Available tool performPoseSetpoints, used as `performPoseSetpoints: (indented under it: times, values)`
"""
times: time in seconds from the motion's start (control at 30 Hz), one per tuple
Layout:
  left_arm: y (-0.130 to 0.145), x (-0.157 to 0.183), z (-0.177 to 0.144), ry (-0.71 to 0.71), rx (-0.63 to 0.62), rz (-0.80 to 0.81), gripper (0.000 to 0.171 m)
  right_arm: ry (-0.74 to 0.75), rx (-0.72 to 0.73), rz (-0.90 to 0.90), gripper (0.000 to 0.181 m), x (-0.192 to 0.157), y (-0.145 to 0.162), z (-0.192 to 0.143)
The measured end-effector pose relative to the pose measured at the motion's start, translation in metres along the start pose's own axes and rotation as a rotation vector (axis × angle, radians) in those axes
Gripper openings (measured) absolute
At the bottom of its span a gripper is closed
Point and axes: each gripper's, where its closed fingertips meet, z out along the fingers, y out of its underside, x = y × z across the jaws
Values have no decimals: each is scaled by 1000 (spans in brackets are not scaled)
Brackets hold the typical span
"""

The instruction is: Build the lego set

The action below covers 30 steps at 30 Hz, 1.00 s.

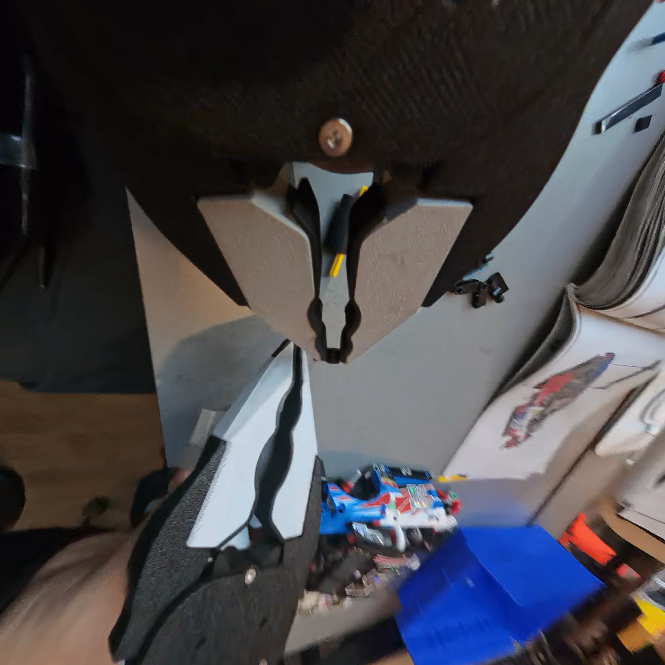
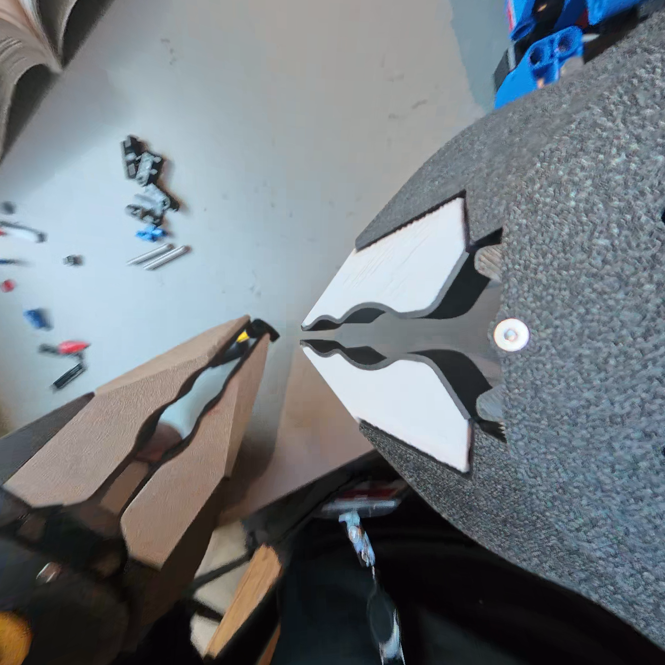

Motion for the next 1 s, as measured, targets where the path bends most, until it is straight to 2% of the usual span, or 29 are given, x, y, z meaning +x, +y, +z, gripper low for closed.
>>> performPoseSetpoints:
  times: [0.1,0.2,0.33,0.83,1.0]
  values:
    - [-17,0,-11,-25,133,-45,4,-65,116,6,4,-11,-20,-9]
    - [-13,-6,-11,-71,107,-61,4,-13,168,-34,8,-9,-31,-15]
    - [-9,-7,-10,-74,93,-122,4,70,163,-49,7,0,-30,-16]
    - [-11,-6,-8,-129,108,-163,4,-15,214,63,9,0,-31,-12]
    - [-7,-6,-7,-122,84,-198,4,-21,205,87,1,1,-28,-10]
